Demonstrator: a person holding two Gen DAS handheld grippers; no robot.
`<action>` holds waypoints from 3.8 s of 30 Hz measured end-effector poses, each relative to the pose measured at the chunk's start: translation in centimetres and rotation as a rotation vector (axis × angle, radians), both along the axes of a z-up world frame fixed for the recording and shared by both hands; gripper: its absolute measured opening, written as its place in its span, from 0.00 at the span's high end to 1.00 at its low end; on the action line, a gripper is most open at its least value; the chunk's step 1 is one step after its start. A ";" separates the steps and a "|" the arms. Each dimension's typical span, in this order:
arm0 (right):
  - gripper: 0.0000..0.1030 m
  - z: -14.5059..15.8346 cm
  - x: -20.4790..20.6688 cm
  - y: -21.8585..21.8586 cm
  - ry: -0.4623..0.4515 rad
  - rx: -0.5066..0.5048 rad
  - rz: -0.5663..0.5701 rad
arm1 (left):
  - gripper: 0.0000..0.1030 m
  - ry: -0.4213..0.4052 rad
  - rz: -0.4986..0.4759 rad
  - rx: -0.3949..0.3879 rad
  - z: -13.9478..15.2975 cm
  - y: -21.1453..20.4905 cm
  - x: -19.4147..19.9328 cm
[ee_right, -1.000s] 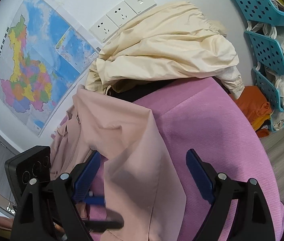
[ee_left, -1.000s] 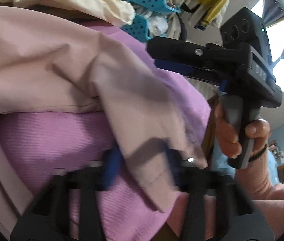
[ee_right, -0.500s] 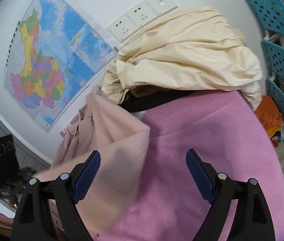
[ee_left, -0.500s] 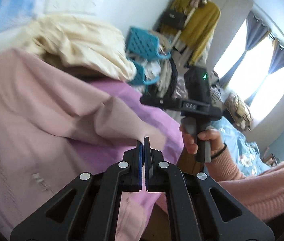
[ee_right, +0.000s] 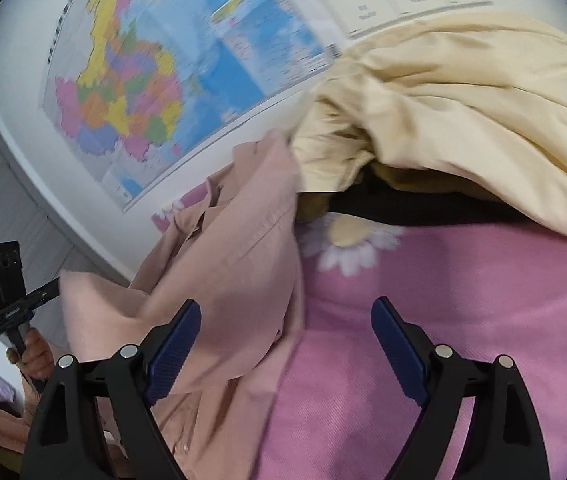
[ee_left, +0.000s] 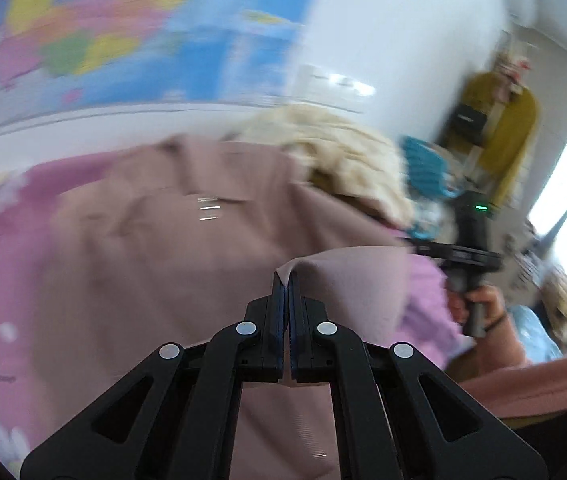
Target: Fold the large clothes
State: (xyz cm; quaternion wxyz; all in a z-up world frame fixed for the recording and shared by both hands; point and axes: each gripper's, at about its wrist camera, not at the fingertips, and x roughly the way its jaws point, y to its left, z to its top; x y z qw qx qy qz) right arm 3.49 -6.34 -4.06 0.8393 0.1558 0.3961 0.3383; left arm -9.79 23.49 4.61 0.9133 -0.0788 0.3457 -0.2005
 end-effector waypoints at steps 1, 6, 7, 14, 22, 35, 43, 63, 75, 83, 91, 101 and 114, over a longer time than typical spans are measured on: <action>0.18 0.1 0.5 0.9 0.004 0.000 0.018 | 0.98 0.015 0.052 0.008 -0.4 1.6 0.3; 0.18 0.4 2.7 4.1 0.013 -0.033 0.062 | 0.98 0.078 0.241 0.060 -3.2 7.0 2.6; 0.18 0.4 3.3 4.9 0.013 -0.039 0.069 | 0.98 0.088 0.272 0.071 -3.7 7.8 2.9; 0.18 -0.5 7.1 8.5 0.031 -0.141 0.059 | 0.97 0.142 0.384 0.096 -6.0 11.9 4.1; 0.95 -3.8 12.7 10.7 0.148 -0.184 0.039 | 0.95 0.162 0.362 0.104 -6.7 12.2 4.7; 0.93 0.3 13.0 7.3 0.068 -0.270 -0.124 | 0.72 0.171 0.248 0.187 -7.4 9.4 8.3; 0.34 4.9 7.7 10.2 -0.175 -0.335 -0.097 | 0.32 0.138 0.274 0.237 -6.6 10.1 6.8; 0.23 -1.9 -0.4 28.8 -0.177 -0.387 0.516 | 0.74 0.229 0.277 0.313 -11.1 9.8 -2.2; 0.23 -2.2 0.4 27.1 -0.151 -0.370 0.465 | 0.91 0.185 0.732 0.409 -5.0 22.1 -0.6; 0.23 -1.7 2.1 24.2 -0.134 -0.338 0.374 | 0.52 0.115 0.614 0.361 -3.6 19.3 0.6; 0.22 0.2 2.6 16.0 -0.148 -0.257 0.213 | 0.28 0.159 0.264 0.377 -7.8 10.2 4.7; 0.19 -2.5 6.3 7.6 -0.025 -0.197 -0.056 | 0.82 0.263 0.236 0.453 -11.4 9.8 9.8; 0.97 -1.6 10.0 8.2 -0.055 -0.128 -0.100 | 0.89 0.147 0.320 0.513 -6.6 11.0 12.7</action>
